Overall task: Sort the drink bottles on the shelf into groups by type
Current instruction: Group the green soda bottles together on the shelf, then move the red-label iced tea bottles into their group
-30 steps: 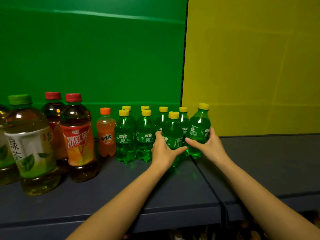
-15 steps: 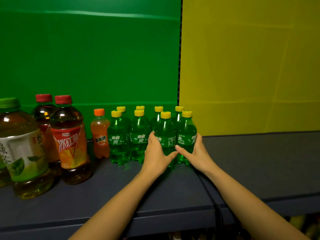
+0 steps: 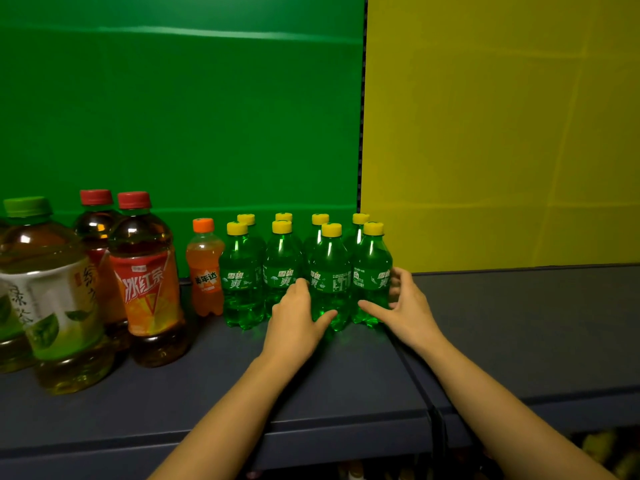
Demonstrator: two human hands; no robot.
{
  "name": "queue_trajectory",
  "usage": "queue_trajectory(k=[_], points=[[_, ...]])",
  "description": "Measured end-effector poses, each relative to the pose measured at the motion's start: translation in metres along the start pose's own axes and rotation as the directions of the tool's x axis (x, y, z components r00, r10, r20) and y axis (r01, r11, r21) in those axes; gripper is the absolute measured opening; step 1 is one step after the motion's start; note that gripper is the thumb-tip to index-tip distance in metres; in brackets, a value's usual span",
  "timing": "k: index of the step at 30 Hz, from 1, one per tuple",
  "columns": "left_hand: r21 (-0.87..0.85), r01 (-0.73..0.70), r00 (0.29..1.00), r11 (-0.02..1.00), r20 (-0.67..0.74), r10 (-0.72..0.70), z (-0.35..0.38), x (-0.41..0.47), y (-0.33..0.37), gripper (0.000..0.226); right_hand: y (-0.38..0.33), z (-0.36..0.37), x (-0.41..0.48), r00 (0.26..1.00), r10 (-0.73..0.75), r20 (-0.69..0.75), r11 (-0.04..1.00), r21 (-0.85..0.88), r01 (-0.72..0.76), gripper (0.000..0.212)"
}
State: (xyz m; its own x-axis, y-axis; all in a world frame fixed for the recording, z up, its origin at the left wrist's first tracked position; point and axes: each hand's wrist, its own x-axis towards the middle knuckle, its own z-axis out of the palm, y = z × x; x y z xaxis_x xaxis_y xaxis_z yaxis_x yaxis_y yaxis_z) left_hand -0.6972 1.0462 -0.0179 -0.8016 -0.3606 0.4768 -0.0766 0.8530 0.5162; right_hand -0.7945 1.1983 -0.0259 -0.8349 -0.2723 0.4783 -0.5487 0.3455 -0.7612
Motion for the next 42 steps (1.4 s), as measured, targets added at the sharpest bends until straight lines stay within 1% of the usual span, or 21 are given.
queue_trajectory(k=[3,8,12,15,18,21,25,30,33,35,37,39,42], points=[[0.043,-0.009,1.000,0.999,-0.027,0.010,0.000,0.001,0.002,0.052,-0.002,0.003,-0.001,0.999,-0.026,-0.035,0.997,-0.075,0.023,0.081],[0.064,0.004,0.998,0.998,-0.063,0.000,-0.003,0.003,0.008,0.049,-0.002,0.007,0.001,0.997,-0.029,-0.075,0.990,-0.140,0.018,0.080],[0.121,0.007,0.998,0.993,-0.064,0.001,-0.004,0.002,0.012,0.051,-0.003,0.007,0.001,0.996,-0.038,-0.082,0.989,-0.148,0.025,0.077],[0.143,0.011,0.999,0.990,-0.045,-0.004,-0.004,0.001,0.010,0.044,-0.003,0.005,-0.001,0.997,-0.033,-0.071,0.991,-0.133,0.023,0.078],[0.115,0.015,1.000,0.993,-0.004,-0.015,-0.002,0.003,0.008,0.037,-0.001,0.003,-0.002,0.998,-0.026,-0.055,0.995,-0.101,0.020,0.078],[0.103,0.017,1.000,0.995,0.024,-0.019,0.001,0.005,0.010,0.038,-0.002,0.002,-0.003,0.998,-0.023,-0.062,0.996,-0.084,0.017,0.079],[0.101,0.014,1.000,0.995,0.019,-0.016,0.005,0.007,0.011,0.039,-0.003,0.004,-0.001,0.996,-0.029,-0.089,0.993,-0.120,0.018,0.078],[0.061,0.014,1.000,0.998,0.020,-0.015,0.000,0.003,0.010,0.037,-0.004,0.005,-0.002,0.997,-0.020,-0.068,0.991,-0.132,0.011,0.078],[-0.044,-0.028,0.997,0.999,-0.076,0.024,-0.015,-0.004,0.007,0.027,-0.010,0.001,-0.007,0.989,-0.076,-0.125,0.978,-0.202,0.050,0.077],[-0.113,-0.083,0.987,0.990,-0.145,0.066,-0.031,-0.013,0.002,0.022,-0.020,-0.003,-0.013,0.966,-0.174,-0.191,0.949,-0.295,0.113,0.069],[-0.171,-0.153,0.966,0.973,-0.231,0.112,-0.051,-0.025,-0.008,0.022,-0.034,-0.004,-0.021,0.939,-0.262,-0.225,0.916,-0.366,0.168,0.062],[-0.207,-0.237,0.929,0.949,-0.335,0.159,-0.074,-0.039,-0.022,0.021,-0.051,0.002,-0.030,0.924,-0.322,-0.209,0.904,-0.359,0.234,0.057],[-0.210,-0.305,0.866,0.929,-0.467,0.179,-0.110,-0.058,-0.046,0.024,-0.082,0.022,-0.040,0.922,-0.378,-0.084,0.910,-0.217,0.353,0.050]])
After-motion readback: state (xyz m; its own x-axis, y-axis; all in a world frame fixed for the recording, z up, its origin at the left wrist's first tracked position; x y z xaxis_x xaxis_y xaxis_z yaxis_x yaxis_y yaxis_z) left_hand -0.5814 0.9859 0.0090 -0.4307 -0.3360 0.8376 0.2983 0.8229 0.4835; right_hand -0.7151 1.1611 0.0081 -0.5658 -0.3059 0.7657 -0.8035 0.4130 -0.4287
